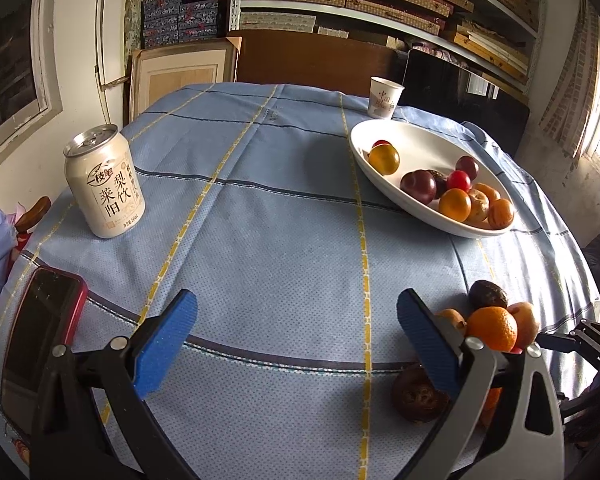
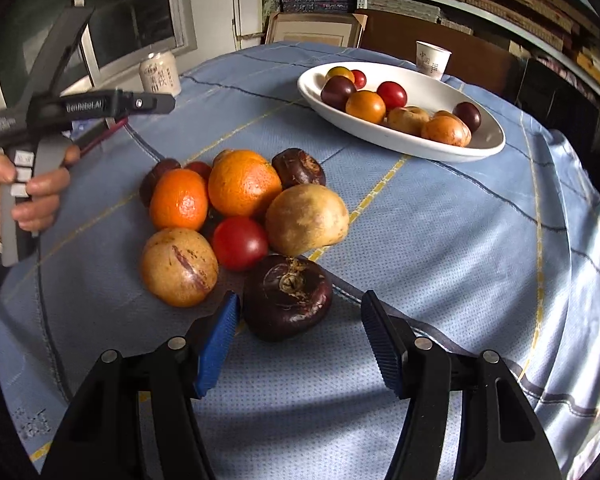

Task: Organize fruits
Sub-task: 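Grasp a dark purple onion with the right tool while the left tool grasps a dark plum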

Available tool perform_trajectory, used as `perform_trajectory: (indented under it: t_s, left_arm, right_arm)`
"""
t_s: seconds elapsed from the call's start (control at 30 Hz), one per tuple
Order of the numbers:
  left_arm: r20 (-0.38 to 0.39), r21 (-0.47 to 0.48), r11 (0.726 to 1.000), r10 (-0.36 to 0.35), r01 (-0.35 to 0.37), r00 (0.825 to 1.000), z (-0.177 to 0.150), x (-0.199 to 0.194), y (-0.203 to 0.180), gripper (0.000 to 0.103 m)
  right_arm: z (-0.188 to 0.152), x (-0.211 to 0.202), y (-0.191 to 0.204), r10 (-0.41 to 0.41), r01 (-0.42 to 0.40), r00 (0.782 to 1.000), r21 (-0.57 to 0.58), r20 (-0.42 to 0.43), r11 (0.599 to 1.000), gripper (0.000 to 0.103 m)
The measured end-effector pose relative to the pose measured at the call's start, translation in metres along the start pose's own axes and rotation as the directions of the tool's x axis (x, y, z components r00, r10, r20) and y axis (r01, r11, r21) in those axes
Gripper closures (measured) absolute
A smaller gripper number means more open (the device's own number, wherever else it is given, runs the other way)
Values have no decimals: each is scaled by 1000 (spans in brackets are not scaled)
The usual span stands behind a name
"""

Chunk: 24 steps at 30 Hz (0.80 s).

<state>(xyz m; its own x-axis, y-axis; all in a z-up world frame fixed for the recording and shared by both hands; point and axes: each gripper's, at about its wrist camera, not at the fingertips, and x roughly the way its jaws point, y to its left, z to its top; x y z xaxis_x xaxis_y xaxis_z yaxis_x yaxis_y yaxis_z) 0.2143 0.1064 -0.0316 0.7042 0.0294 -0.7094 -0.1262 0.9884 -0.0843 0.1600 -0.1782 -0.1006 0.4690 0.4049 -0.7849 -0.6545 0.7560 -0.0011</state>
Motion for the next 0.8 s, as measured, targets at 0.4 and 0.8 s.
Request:
perform_trajectory:
  t_s: [0.4,0.8]
  left_arm:
    - [-9,101,991,-91,91,996,-4,-10,-10,5]
    - [-92,321,914,-231,248,969,-36,-15,-37,50]
  right_arm:
    - [1,-4,-16,-10,5,999,144,35,990,58]
    - [-7,-9,-40,13,-33,998,305,66,952,58]
